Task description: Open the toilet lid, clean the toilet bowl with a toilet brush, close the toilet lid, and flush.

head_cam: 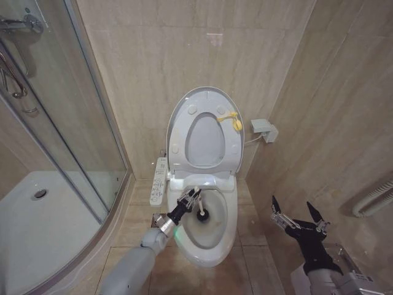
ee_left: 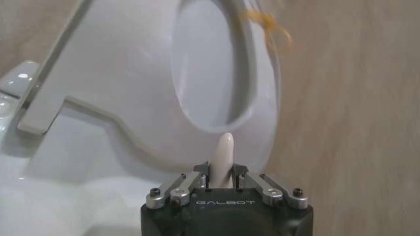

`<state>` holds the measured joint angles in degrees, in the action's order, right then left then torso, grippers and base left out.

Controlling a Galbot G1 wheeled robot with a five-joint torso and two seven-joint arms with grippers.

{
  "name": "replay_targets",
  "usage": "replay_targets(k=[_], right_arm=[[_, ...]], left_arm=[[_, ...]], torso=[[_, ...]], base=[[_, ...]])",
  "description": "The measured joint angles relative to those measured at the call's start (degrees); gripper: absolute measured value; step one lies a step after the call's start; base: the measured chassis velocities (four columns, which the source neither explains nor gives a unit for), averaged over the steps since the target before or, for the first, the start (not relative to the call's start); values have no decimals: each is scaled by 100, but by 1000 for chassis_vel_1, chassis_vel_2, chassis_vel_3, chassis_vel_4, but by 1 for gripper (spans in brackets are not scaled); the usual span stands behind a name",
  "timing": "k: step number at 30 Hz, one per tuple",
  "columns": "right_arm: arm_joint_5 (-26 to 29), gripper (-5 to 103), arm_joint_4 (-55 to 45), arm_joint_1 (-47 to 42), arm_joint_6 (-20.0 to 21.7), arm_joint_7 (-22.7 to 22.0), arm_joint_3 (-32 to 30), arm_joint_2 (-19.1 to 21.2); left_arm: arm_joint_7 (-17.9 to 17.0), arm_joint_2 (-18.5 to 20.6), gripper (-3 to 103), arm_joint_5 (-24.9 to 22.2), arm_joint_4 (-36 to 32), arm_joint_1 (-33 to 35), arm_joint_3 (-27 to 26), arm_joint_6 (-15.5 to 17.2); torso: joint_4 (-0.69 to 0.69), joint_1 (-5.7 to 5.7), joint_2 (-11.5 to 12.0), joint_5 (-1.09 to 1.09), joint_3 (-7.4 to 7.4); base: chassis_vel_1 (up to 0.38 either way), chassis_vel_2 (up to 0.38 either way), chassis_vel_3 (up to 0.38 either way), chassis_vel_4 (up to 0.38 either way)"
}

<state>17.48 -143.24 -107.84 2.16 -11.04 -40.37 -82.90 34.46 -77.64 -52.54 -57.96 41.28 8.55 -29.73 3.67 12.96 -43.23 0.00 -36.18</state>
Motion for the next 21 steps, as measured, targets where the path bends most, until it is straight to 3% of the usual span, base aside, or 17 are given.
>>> replay_targets(k=[7, 10, 14, 15, 17, 21], right_arm=[[0, 100, 0, 0, 0, 0, 0, 0], [0, 100, 0, 0, 0, 0, 0, 0], [0, 100, 0, 0, 0, 0, 0, 0], [0, 100, 0, 0, 0, 0, 0, 0], [0, 100, 0, 0, 0, 0, 0, 0], [0, 100, 0, 0, 0, 0, 0, 0]], left_arm=[[-198, -188, 22, -509, -315, 137, 7, 58], [-68, -245, 22, -211, -191, 136, -55, -67], [505, -363, 22, 1366, 554, -32, -379, -646], [505, -363, 22, 1366, 554, -32, -379, -646], [641, -462, 22, 1908, 806, -133, -538, -870], [583, -628, 22, 1868, 919, -255, -547, -935]], torso=[[0, 0, 0, 0, 0], [1, 0, 0, 0, 0], [-2, 0, 0, -1, 0], [-2, 0, 0, -1, 0], [1, -1, -1, 0, 1], [-1, 1, 0, 1, -1]], base=[[0, 0, 0, 0], [0, 0, 0, 0], [0, 0, 0, 0], [0, 0, 0, 0], [0, 0, 0, 0], [0, 0, 0, 0]])
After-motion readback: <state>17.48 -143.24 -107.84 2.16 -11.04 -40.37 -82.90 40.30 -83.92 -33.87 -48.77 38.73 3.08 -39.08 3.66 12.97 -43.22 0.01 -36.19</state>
